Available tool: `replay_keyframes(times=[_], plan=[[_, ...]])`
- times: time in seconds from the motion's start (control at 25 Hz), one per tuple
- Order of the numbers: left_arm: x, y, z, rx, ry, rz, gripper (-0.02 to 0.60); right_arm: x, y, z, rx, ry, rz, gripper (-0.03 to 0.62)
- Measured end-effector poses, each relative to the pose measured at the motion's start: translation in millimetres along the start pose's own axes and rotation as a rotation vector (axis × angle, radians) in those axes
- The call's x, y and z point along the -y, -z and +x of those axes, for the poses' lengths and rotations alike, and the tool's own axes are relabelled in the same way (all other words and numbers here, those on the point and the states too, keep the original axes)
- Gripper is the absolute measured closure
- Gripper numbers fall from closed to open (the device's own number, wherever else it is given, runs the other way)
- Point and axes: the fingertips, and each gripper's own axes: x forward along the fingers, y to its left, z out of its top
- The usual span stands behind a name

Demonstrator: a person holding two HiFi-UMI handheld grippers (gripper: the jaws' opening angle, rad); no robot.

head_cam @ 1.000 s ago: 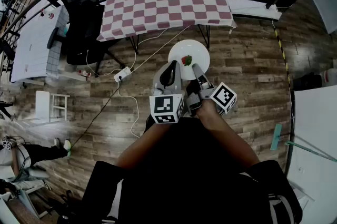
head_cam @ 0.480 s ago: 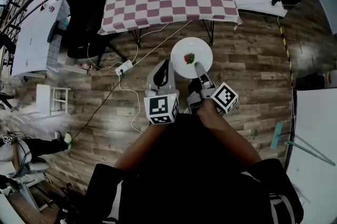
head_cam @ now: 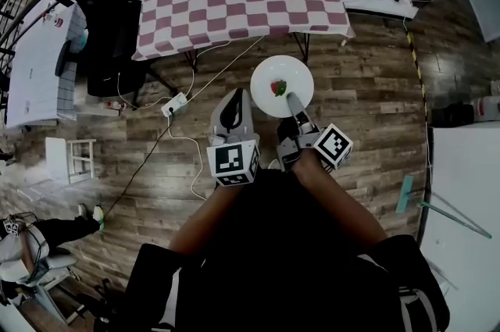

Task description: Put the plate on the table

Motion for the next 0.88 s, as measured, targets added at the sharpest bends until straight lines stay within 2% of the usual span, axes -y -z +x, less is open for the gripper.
replay_keyframes(times=[0.2,0.36,0.6,0.8,0.88], plan=[[-33,-12,27,0.013,-0.016,-0.004,0.572,-9,1,38,-0.017,0.003,-0.006,0.574],[-60,-14,53,0.001,-0.018,-0.052,0.572,-15,-7,71,-0.023,0.022,-0.009,0.574],[-97,-29,80,0.017,-0.025,-0.042,0.572,-28,-9,117,-0.011,0.020,-0.007,0.574],[-131,-38,105,0.009,-0.031,-0.111,0.572,-42,-12,154,0.006,0.013,-0.028,0.574],[-144,-45,114,0.017,-0.031,-0.113,0.572,-47,-11,170,0.011,0.011,-0.021,0.576]])
